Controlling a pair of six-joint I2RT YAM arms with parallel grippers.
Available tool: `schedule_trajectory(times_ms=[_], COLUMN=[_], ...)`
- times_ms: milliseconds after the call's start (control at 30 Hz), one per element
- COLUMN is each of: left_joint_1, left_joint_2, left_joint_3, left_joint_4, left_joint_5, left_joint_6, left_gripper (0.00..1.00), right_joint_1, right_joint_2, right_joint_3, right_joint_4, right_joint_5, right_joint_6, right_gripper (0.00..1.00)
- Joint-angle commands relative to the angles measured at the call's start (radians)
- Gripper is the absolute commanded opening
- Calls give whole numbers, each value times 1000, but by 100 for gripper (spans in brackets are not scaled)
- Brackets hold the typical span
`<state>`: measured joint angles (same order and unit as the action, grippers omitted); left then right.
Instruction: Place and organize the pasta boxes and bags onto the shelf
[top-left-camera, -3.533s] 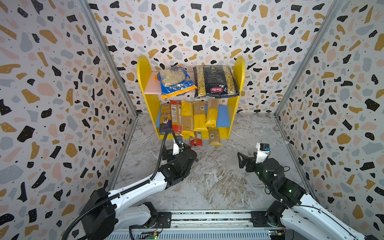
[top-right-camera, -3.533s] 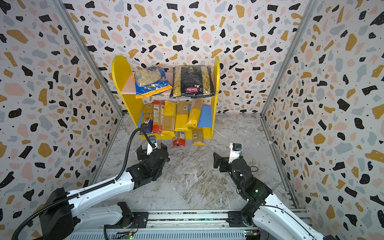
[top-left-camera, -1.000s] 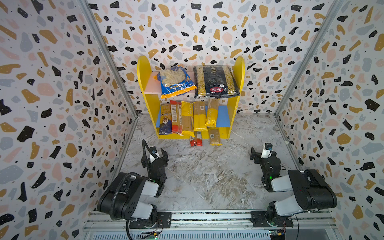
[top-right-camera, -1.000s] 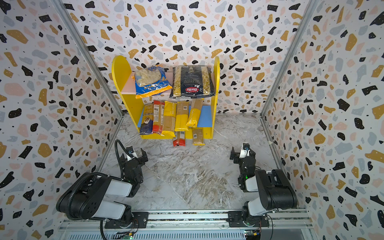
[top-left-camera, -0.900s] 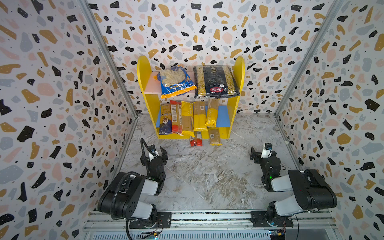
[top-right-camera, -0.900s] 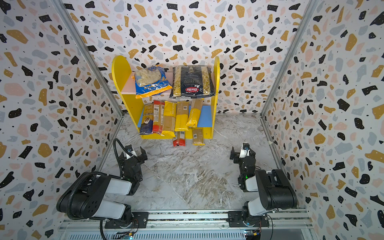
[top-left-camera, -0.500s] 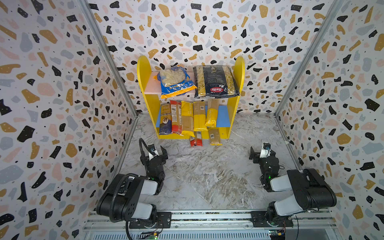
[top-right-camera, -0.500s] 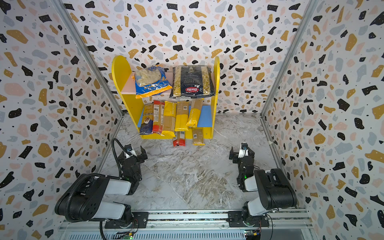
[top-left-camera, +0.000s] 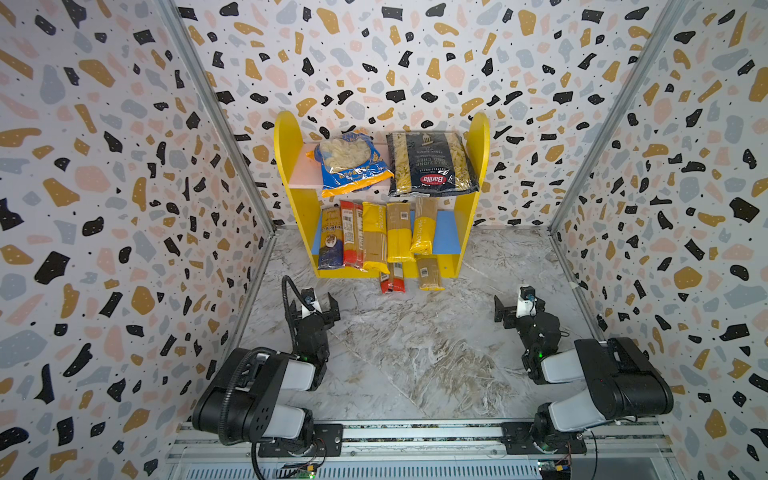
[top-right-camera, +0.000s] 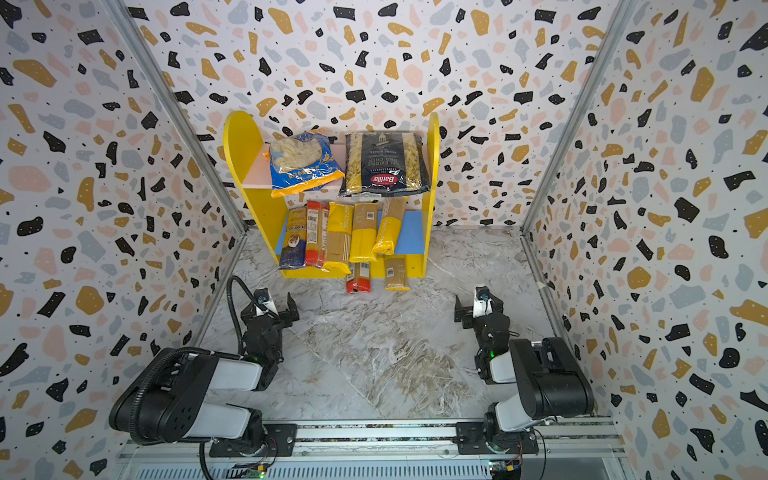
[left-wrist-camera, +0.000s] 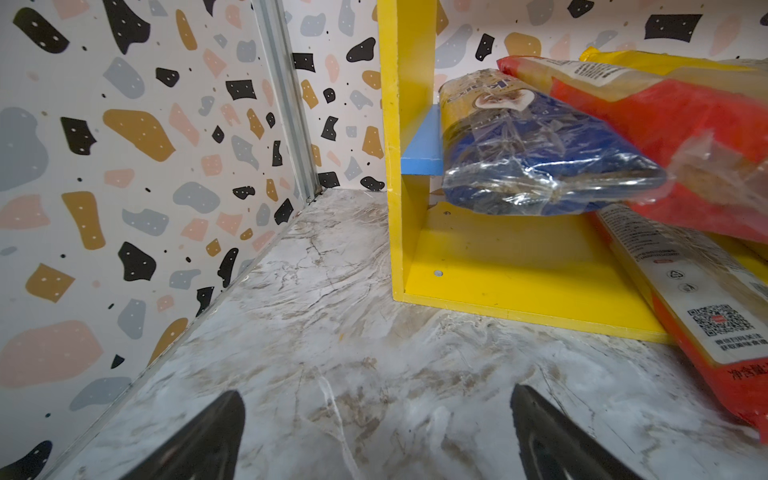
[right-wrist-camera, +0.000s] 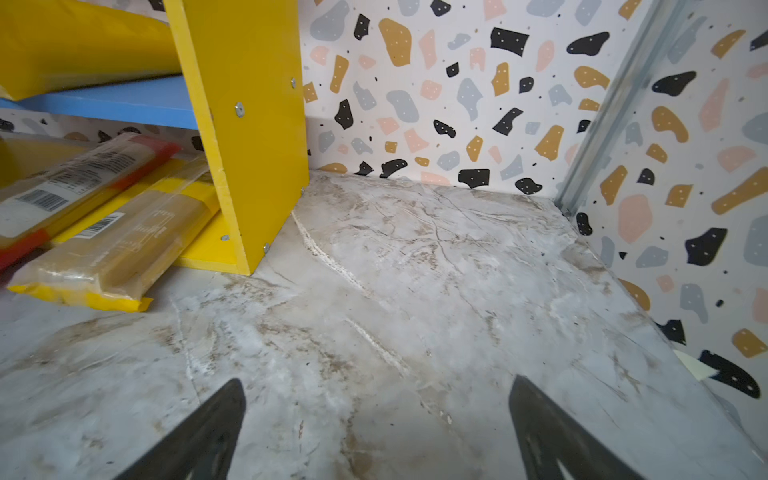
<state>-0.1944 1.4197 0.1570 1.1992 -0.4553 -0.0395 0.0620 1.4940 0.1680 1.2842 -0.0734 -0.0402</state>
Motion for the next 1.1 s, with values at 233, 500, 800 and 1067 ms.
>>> schedule_trajectory(times_ms=[233, 500, 800, 1067], left_joint_1=[6, 6, 7, 7], left_joint_2=[-8, -8, -9, -9], left_joint_3=[1, 1, 0, 0], left_joint_4=[36, 35, 36, 36], left_joint_5=[22, 23, 23, 24], left_joint_6=[16, 16, 16, 16], left_gripper=[100, 99, 99, 100], right_joint_1=[-15, -15, -16, -20], right_joint_2=[-4, -3, -3, 0], right_joint_3=[21, 21, 21, 29], right_joint_4=[-2, -2, -4, -16], right_joint_5=[-91, -91, -93, -104], right_joint_6=[-17, -17, -17, -14], right_gripper=[99, 99, 99, 99])
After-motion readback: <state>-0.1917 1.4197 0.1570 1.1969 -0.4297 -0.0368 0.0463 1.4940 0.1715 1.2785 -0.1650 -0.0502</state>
